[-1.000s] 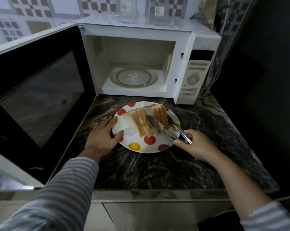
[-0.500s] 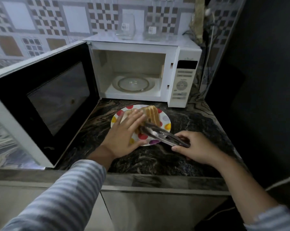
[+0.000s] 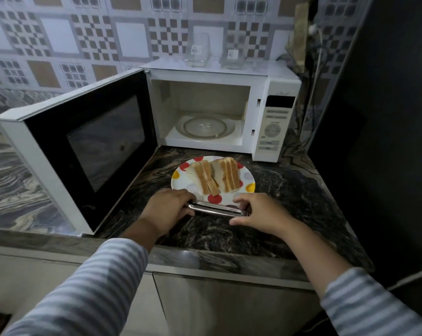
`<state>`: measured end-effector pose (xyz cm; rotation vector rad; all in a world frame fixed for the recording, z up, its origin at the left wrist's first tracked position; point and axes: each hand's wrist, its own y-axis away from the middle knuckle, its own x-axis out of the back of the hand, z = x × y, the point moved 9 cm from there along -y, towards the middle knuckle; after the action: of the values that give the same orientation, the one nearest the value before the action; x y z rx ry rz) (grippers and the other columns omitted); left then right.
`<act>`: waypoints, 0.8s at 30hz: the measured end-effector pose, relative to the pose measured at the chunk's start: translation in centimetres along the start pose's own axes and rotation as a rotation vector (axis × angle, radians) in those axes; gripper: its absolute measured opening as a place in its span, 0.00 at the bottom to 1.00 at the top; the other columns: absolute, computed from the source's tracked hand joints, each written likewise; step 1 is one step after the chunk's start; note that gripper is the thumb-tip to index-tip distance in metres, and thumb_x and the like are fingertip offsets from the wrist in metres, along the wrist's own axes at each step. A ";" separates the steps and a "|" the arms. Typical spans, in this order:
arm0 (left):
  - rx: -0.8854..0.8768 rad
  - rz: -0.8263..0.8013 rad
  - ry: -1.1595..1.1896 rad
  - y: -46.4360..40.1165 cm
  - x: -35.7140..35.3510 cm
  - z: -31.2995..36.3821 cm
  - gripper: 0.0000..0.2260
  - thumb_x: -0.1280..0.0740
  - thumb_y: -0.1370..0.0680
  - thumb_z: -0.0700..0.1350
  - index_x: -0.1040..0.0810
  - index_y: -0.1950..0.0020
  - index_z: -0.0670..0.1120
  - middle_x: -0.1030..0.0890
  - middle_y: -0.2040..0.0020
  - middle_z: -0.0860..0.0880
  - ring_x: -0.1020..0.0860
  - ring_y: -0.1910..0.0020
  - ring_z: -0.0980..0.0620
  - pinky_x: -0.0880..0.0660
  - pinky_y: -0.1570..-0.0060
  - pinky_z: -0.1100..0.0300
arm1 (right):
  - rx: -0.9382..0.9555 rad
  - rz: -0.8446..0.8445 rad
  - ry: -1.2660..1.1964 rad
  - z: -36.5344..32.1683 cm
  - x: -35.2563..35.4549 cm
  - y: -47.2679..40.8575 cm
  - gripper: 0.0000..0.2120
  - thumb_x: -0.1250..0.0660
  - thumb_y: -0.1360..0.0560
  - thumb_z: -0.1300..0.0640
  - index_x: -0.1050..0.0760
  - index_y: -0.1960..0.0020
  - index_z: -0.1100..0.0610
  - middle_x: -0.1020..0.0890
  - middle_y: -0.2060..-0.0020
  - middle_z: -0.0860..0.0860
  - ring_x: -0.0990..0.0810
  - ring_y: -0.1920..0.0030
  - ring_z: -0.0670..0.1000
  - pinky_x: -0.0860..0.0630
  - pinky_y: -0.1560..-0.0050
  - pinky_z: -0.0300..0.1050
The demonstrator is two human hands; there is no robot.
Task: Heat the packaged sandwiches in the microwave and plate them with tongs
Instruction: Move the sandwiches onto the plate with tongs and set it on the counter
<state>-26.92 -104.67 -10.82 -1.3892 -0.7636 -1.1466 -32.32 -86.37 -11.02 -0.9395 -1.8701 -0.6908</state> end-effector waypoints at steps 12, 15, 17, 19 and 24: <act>0.092 -0.023 0.070 -0.5 -0.6 -0.9 0.16 0.31 0.26 0.54 0.22 0.40 0.51 0.18 0.44 0.52 0.21 0.45 0.48 0.28 0.49 0.57 | 0.012 0.024 0.092 -1.8 -0.6 -1.6 0.20 0.28 0.31 0.40 0.22 0.41 0.45 0.19 0.47 0.43 0.23 0.44 0.48 0.34 0.36 0.50; 0.089 -0.018 0.080 -0.9 -0.7 -1.2 0.16 0.31 0.26 0.54 0.23 0.40 0.51 0.19 0.44 0.52 0.22 0.45 0.48 0.29 0.49 0.58 | 0.058 0.024 0.134 -4.1 -1.5 -3.2 0.24 0.29 0.31 0.37 0.23 0.38 0.46 0.18 0.45 0.46 0.22 0.44 0.51 0.28 0.42 0.48; 0.091 -0.015 0.093 -1.0 -0.7 -1.8 0.16 0.31 0.26 0.53 0.23 0.40 0.49 0.19 0.44 0.51 0.21 0.45 0.48 0.29 0.49 0.57 | 0.065 0.020 0.100 -5.1 -2.0 -4.1 0.28 0.28 0.31 0.38 0.26 0.35 0.48 0.19 0.44 0.49 0.22 0.43 0.53 0.25 0.44 0.49; 0.105 -0.005 0.104 -1.1 -0.7 -2.9 0.17 0.30 0.26 0.52 0.22 0.40 0.49 0.19 0.45 0.50 0.21 0.46 0.47 0.29 0.48 0.56 | 0.061 0.017 0.040 -5.5 -2.2 -4.7 0.29 0.27 0.31 0.42 0.28 0.34 0.51 0.21 0.42 0.50 0.23 0.42 0.54 0.24 0.43 0.51; 0.102 0.135 0.001 -1.3 -0.1 -4.6 0.23 0.28 0.29 0.54 0.25 0.35 0.50 0.23 0.36 0.49 0.27 0.34 0.48 0.37 0.32 0.50 | 0.045 0.088 -0.024 -4.9 -1.8 -5.7 0.15 0.29 0.27 0.53 0.22 0.42 0.55 0.25 0.49 0.49 0.23 0.46 0.53 0.25 0.47 0.45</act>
<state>-29.18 -108.89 -10.93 -1.3334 -0.7069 -0.9903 -34.13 -93.90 -10.98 -0.9985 -1.8459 -0.5842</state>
